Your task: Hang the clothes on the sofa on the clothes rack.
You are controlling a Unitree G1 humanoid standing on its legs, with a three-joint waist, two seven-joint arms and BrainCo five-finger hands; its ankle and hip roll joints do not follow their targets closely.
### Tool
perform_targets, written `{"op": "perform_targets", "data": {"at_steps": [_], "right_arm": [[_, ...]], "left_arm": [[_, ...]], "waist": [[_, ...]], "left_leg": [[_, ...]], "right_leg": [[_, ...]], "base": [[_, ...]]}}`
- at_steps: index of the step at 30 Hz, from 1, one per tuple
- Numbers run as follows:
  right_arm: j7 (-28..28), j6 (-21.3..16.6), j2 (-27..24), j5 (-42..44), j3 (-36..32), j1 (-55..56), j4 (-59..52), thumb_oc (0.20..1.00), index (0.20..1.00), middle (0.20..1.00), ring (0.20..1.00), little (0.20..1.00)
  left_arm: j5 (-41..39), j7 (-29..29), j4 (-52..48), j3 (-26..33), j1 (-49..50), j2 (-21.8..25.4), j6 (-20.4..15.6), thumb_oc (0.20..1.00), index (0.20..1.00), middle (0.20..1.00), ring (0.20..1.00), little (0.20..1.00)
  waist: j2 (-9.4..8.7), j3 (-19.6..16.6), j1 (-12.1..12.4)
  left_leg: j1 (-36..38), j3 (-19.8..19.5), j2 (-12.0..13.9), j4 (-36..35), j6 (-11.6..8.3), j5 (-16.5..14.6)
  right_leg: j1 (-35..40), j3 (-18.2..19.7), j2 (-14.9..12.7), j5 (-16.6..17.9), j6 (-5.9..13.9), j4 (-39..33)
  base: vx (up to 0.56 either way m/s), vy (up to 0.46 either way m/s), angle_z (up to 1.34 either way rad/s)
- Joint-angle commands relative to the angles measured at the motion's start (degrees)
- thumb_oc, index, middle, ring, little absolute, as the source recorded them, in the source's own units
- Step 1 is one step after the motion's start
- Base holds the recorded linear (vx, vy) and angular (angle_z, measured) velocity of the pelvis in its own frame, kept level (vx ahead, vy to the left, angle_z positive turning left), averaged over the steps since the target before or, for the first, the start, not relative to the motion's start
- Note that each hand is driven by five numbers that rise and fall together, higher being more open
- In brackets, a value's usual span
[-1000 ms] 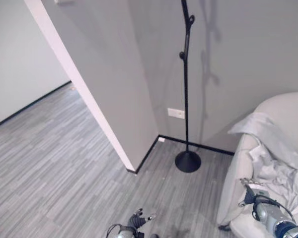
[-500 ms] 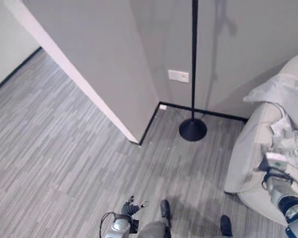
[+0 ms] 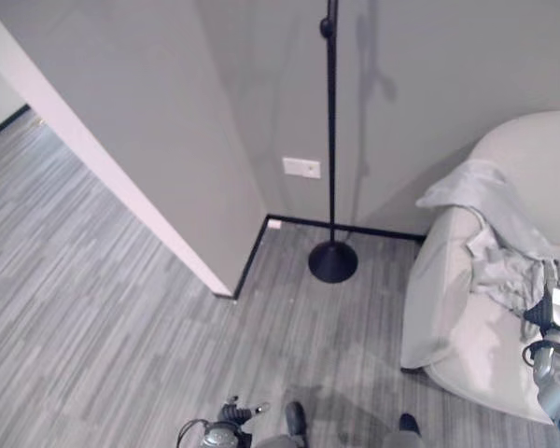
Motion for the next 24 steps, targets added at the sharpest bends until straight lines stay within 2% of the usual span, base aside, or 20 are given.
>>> {"op": "perform_targets", "data": {"at_steps": [1, 3, 4, 6, 8, 9, 10, 12, 14, 15, 16, 17, 18, 19, 20, 22, 24], "right_arm": [[1.0, -1.3, -2.6, -3.1, 1.0, -1.9, -2.7, 1.0, 1.0, 1.0, 1.0, 1.0], [2.0, -2.3, -3.5, -3.6, 0.7, -1.3, -3.9, 1.0, 1.0, 1.0, 1.0, 1.0], [2.1, -2.6, -4.0, -3.6, 0.6, -1.4, -4.1, 1.0, 1.0, 1.0, 1.0, 1.0], [2.0, -3.1, -4.9, -3.6, 1.1, -2.4, -4.3, 1.0, 1.0, 1.0, 1.0, 1.0], [2.0, -3.1, -5.2, -3.2, 1.4, -2.6, -4.4, 1.0, 1.0, 1.0, 1.0, 1.0], [1.7, -3.0, -5.3, -2.3, 1.9, -2.7, -3.5, 1.0, 1.0, 1.0, 1.0, 1.0], [1.5, -2.9, -5.4, -2.0, 2.1, -2.6, -3.0, 1.0, 1.0, 1.0, 1.0, 1.0], [1.7, -2.6, -5.8, -1.6, 2.2, -1.8, -2.2, 1.0, 1.0, 1.0, 1.0, 1.0], [2.1, -2.9, -6.0, -1.3, 2.3, -0.6, -0.7, 1.0, 1.0, 1.0, 1.0, 1.0], [2.0, -3.0, -6.0, -1.3, 2.4, -0.6, -0.6, 1.0, 1.0, 1.0, 1.0, 1.0], [2.6, -3.2, -6.8, -1.9, 2.8, -0.3, -0.6, 1.0, 1.0, 1.0, 1.0, 1.0], [2.6, -3.2, -6.8, -1.9, 2.8, -0.2, -0.6, 1.0, 1.0, 1.0, 1.0, 1.0], [2.3, -3.2, -7.9, -2.0, 2.3, -0.3, 0.0, 1.0, 1.0, 1.0, 1.0, 1.0], [2.3, -3.2, -8.0, -2.0, 2.3, -0.3, 0.1, 1.0, 1.0, 1.0, 1.0, 1.0], [1.3, -3.7, -8.7, -0.4, 1.9, -1.1, 2.2, 1.0, 1.0, 1.0, 1.0, 1.0], [0.2, -4.2, -8.8, 1.2, 2.1, -2.0, 4.4, 1.0, 1.0, 1.0, 1.0, 1.0], [-0.1, -6.3, -8.9, 3.3, 3.8, -3.5, 8.2, 1.0, 1.0, 1.0, 1.0, 1.0]], "left_arm": [[3.4, -0.5, -1.7, 0.9, -1.1, 1.3, -0.9, 1.0, 1.0, 1.0, 1.0, 1.0], [3.2, -0.6, -2.6, 1.3, -1.1, 1.8, -1.1, 1.0, 1.0, 1.0, 1.0, 1.0], [2.9, -0.6, -2.8, 1.8, -1.3, 2.0, -1.1, 1.0, 1.0, 1.0, 1.0, 1.0], [2.0, -0.2, -2.9, 2.5, -2.0, 2.3, -1.2, 1.0, 1.0, 1.0, 1.0, 1.0], [1.7, -0.4, -2.9, 2.5, -2.3, 2.2, -1.1, 1.0, 1.0, 1.0, 1.0, 1.0], [1.0, -0.5, -2.6, 2.6, -2.8, 1.8, -1.1, 1.0, 1.0, 1.0, 1.0, 1.0], [0.9, -0.5, -2.8, 2.2, -2.8, 1.4, -1.1, 1.0, 1.0, 1.0, 1.0, 1.0], [1.2, -1.2, -2.8, 1.3, -2.6, 0.8, -1.2, 1.0, 1.0, 1.0, 1.0, 1.0], [2.5, -1.4, -2.3, 0.7, -1.0, -0.1, -1.3, 1.0, 1.0, 1.0, 1.0, 1.0], [2.5, -1.4, -2.3, 0.7, -0.9, -0.1, -1.3, 1.0, 1.0, 1.0, 1.0, 1.0], [1.5, -1.3, -1.9, 1.5, 0.8, -0.6, -1.0, 1.0, 1.0, 1.0, 1.0, 1.0], [1.5, -1.2, -1.9, 1.4, 0.9, -0.6, -1.0, 1.0, 1.0, 1.0, 1.0, 1.0], [1.0, -1.1, -1.1, 1.1, 1.4, -1.5, -0.8, 1.0, 1.0, 1.0, 1.0, 1.0], [0.9, -1.1, -1.1, 1.1, 1.4, -1.6, -0.8, 1.0, 1.0, 1.0, 1.0, 1.0], [2.1, -1.4, -0.6, -0.8, 1.3, -2.2, -0.8, 1.0, 1.0, 1.0, 1.0, 1.0], [2.3, -1.3, -0.8, -1.7, 1.0, -2.3, -0.9, 1.0, 1.0, 1.0, 1.0, 1.0], [2.4, -1.4, -1.5, -2.8, 0.7, -2.2, -1.2, 1.0, 1.0, 1.0, 1.0, 1.0]], "waist": [[-0.65, -0.1, -0.5], [-0.22, -0.7, -1.1], [-0.25, -0.8, -1.4], [-0.77, 0.0, -2.2], [-0.89, 0.3, -2.5], [-1.76, 0.8, -3.3], [-1.65, 1.3, -3.9], [-2.45, 1.0, -4.5], [-3.06, -0.4, -4.3], [-3.01, -0.4, -4.4], [-2.79, -1.5, -4.2], [-2.73, -1.7, -4.3], [-2.36, -2.6, -4.1], [-2.28, -2.6, -4.3], [-1.85, -3.0, -4.2], [-1.53, -3.0, -4.2], [-0.99, -3.2, -4.1]], "left_leg": [[0.0, -2.0, 2.4, 2.5, -1.46, -4.6], [1.9, -1.1, 3.1, 1.6, -1.78, -5.1], [2.6, -0.9, 3.2, 1.5, -1.88, -5.4], [5.8, -0.8, 2.9, 1.1, -1.85, -6.8], [6.7, -1.1, 2.6, 1.1, -1.94, -7.5], [8.9, -1.9, 2.1, 1.2, -2.27, -8.4], [10.3, -2.7, 2.3, 1.3, -2.48, -9.3], [12.2, -4.0, 2.2, 1.1, -3.26, -10.0], [15.1, -5.8, 4.1, 0.9, -4.53, -10.8], [15.1, -5.9, 4.2, 0.9, -4.59, -10.8], [16.2, -6.2, 6.5, 0.7, -5.41, -10.3], [16.1, -6.3, 6.6, 0.7, -5.49, -10.3], [16.3, -6.2, 8.4, 0.7, -6.43, -9.6], [16.3, -6.4, 8.5, 0.7, -6.49, -9.6], [15.5, -7.1, 10.0, 0.7, -7.46, -8.4], [15.0, -7.9, 10.5, 0.7, -7.81, -7.5], [13.9, -9.3, 11.6, 0.7, -8.31, -6.6]], "right_leg": [[5.9, -2.0, -0.6, 7.6, 2.15, -3.8], [4.9, -2.4, 3.2, 2.4, 2.14, -5.7], [4.1, -2.1, 4.6, 1.4, 2.47, -6.8], [0.0, -1.4, 8.6, 2.6, 3.19, -10.9], [0.2, -0.7, 9.5, 3.2, 3.49, -13.1], [-2.6, 0.3, 11.9, 4.8, 4.12, -16.5], [-2.6, 0.4, 12.9, 5.3, 4.51, -18.0], [-2.6, 1.4, 13.1, 6.1, 4.78, -19.0], [-1.3, 1.7, 12.4, 6.5, 3.66, -16.2], [-1.4, 1.6, 12.5, 6.4, 3.6, -16.1], [-1.3, 0.9, 13.4, 5.1, 2.48, -12.1], [-1.6, 0.7, 13.5, 4.8, 2.4, -11.7], [-1.6, -1.0, 13.9, 2.8, 1.33, -9.2], [-1.6, -1.2, 13.9, 2.7, 1.27, -9.0], [-1.8, -3.0, 14.0, 0.7, 0.65, -7.0], [-2.2, -4.0, 13.9, 0.0, 0.26, -5.9], [-3.5, -5.7, 13.7, -1.6, -0.36, -3.4]], "base": [[0.13, 0.066, -0.76], [0.15, 0.004, -0.46], [0.15, -0.04, -0.25], [0.19, -0.081, -0.41], [0.18, -0.08, -0.44], [0.24, -0.113, -0.17], [0.3, -0.189, 0.02], [0.24, -0.22, 0.29], [0.3, -0.321, 0.82], [0.31, -0.38, 0.95], [0.14, -0.211, 0.49], [0.25, -0.363, 0.39], [0.11, -0.166, 0.2], [0.16, -0.297, 0.4], [0.06, -0.145, 0.52], [0.07, -0.174, 0.63], [0.06, -0.186, 1.08]]}}
